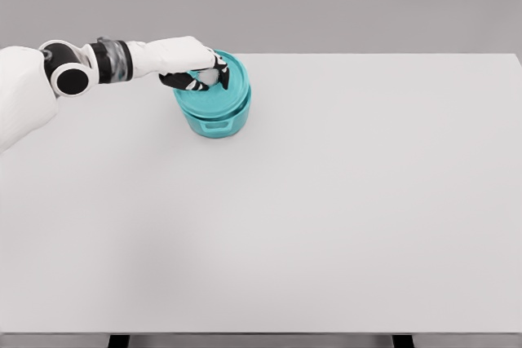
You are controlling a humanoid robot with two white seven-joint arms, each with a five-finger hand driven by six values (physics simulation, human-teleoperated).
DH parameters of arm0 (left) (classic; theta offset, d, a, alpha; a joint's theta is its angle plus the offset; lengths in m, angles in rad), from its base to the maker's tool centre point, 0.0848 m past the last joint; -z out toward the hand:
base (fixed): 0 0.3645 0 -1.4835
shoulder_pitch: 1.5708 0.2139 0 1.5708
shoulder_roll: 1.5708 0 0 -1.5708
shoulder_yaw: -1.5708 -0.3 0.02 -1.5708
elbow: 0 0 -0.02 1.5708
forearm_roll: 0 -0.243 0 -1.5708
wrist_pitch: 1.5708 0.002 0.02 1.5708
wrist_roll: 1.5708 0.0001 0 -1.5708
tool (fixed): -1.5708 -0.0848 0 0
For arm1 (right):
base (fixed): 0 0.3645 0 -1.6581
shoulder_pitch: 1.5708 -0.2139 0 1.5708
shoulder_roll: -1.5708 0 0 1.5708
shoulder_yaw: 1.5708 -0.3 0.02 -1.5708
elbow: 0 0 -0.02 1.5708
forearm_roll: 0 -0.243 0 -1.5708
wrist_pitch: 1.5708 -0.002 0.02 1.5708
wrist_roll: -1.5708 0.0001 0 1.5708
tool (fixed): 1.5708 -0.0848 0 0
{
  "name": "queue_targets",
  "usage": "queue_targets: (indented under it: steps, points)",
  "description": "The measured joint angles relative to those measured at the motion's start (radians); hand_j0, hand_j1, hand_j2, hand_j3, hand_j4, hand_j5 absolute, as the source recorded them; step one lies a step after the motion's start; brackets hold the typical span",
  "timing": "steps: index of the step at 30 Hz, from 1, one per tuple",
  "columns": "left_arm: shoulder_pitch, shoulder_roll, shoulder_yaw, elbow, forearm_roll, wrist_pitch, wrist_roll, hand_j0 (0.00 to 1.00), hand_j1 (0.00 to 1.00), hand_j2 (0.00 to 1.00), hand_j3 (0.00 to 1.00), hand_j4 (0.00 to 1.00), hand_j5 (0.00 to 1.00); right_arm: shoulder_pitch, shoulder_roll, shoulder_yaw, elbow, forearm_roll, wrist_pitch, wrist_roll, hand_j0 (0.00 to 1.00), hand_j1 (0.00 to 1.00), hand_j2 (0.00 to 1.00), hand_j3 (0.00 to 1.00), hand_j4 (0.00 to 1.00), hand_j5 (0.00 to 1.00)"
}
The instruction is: Cover the pot with left arm
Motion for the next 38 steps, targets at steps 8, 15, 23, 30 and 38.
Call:
queue_targets:
  steps: [8,15,23,30,38]
  points:
    - [0.0,-0.003,0.0,0.002,-0.002,0.0,-0.001,0.64,0.64,0.64,0.64,0.64,0.64,0.0,0.0,0.0,0.0,0.0,0.0,0.0,1.0,1.0,1.0,1.0,1.0,1.0]
    - [-0.006,-0.001,0.0,0.002,-0.007,0.0,-0.001,0.77,0.77,0.77,0.77,0.77,0.77,0.002,0.0,0.0,0.0,0.0,0.0,0.0,1.0,1.0,1.0,1.0,1.0,1.0]
    - [-0.008,0.004,0.002,-0.004,-0.004,0.0,0.002,1.0,1.0,1.0,1.0,1.0,1.0,0.0,0.0,0.0,0.0,0.0,0.0,0.0,1.0,1.0,1.0,1.0,1.0,1.0]
    - [-0.023,0.102,0.005,-0.087,0.042,0.0,0.005,1.0,1.0,1.0,1.0,1.0,1.0,0.002,0.0,0.0,0.0,0.0,0.0,0.0,1.0,1.0,1.0,1.0,1.0,1.0]
    - [0.216,0.422,0.077,-0.313,0.139,-0.001,0.0,1.0,1.0,1.0,1.0,1.0,1.0,0.002,0.0,0.0,0.0,0.0,0.0,0.0,1.0,1.0,1.0,1.0,1.0,1.0]
